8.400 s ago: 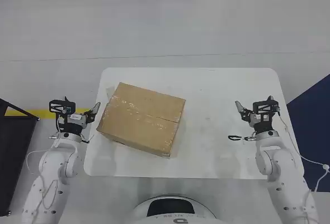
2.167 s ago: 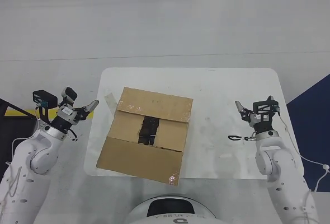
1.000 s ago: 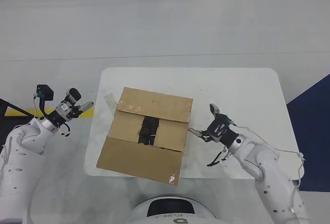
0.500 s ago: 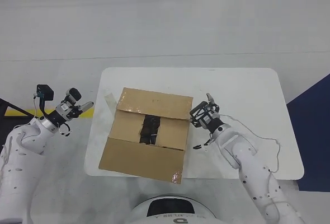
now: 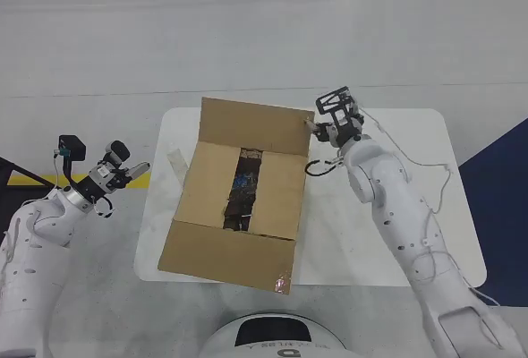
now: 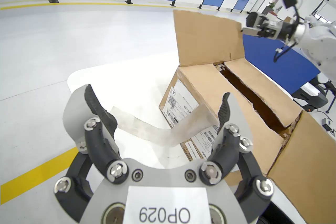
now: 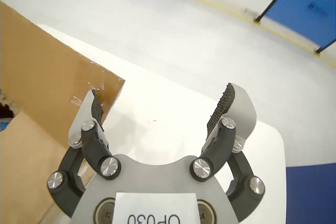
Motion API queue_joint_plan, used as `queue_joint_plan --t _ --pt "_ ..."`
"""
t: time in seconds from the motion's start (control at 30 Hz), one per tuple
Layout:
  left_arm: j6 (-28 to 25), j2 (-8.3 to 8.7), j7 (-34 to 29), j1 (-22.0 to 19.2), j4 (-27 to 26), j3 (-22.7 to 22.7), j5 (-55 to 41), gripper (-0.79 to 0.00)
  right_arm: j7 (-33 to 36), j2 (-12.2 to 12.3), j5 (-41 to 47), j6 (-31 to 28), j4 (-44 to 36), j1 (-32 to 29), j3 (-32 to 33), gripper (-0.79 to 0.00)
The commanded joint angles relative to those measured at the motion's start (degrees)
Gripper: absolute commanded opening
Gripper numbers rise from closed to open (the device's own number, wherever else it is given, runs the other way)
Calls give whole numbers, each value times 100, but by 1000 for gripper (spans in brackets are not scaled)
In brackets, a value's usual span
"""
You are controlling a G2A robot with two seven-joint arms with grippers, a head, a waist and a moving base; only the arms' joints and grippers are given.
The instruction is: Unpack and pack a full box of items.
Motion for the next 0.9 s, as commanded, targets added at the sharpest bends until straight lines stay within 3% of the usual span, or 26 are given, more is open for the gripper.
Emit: queue_joint_plan --t 0.0,0.1,0.2,0.3,0.43,0.77,0.87 --pt "0 0 0 0 0 0 0 0 731 -96 114 -170 657 579 -336 0" --pt "0 0 0 0 0 0 0 0 1050 -209 115 -193 1109 939 -655 0" --pt "0 0 0 0 0 0 0 0 731 -238 343 -185 1082 963 -578 0" --pt "0 0 0 0 0 0 0 0 141 -129 631 -573 350 485 -137 0" --pt "0 0 0 0 0 0 0 0 -513 140 817 -1499 -1043 -792 859 0" --pt "0 0 0 0 0 0 0 0 -513 140 817 -1499 -1043 -792 859 0" --pt "0 0 0 0 0 0 0 0 -826 127 1760 -2108 -1029 -867 910 0"
